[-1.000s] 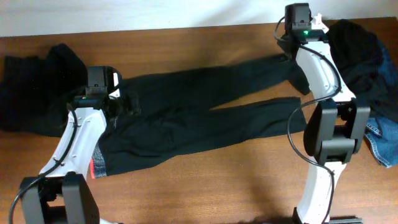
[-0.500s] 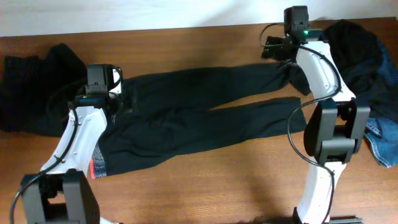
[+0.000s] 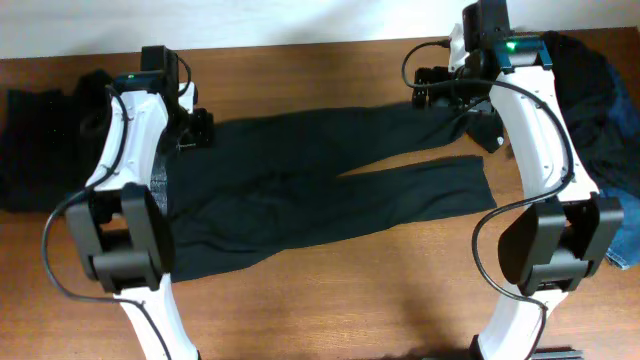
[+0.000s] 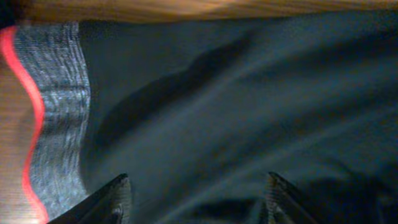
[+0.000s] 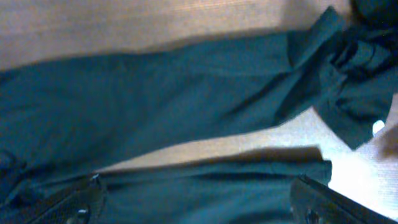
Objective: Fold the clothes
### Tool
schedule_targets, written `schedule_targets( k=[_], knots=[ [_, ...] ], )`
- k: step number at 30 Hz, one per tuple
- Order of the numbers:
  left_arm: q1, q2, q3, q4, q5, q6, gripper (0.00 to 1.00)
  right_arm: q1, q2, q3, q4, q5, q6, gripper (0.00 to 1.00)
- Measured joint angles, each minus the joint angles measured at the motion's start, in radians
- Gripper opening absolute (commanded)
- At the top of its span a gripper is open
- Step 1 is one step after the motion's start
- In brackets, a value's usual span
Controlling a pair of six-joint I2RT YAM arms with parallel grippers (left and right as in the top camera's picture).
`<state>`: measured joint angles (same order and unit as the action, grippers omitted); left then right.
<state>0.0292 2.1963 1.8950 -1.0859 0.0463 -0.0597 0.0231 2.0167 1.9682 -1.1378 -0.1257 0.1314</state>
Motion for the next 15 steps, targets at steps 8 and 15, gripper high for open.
schedule_targets(
  k=[8,15],
  knots=[
    [0.074,0.07,0.003,0.021,0.003,-0.067,0.08,0.0,0.0,0.0,-0.039,0.0,-0.011,0.99],
    [0.095,0.086,0.003,0.076,0.003,-0.076,0.05,0.0,0.0,0.0,-0.04,0.0,-0.011,0.99]
  ],
)
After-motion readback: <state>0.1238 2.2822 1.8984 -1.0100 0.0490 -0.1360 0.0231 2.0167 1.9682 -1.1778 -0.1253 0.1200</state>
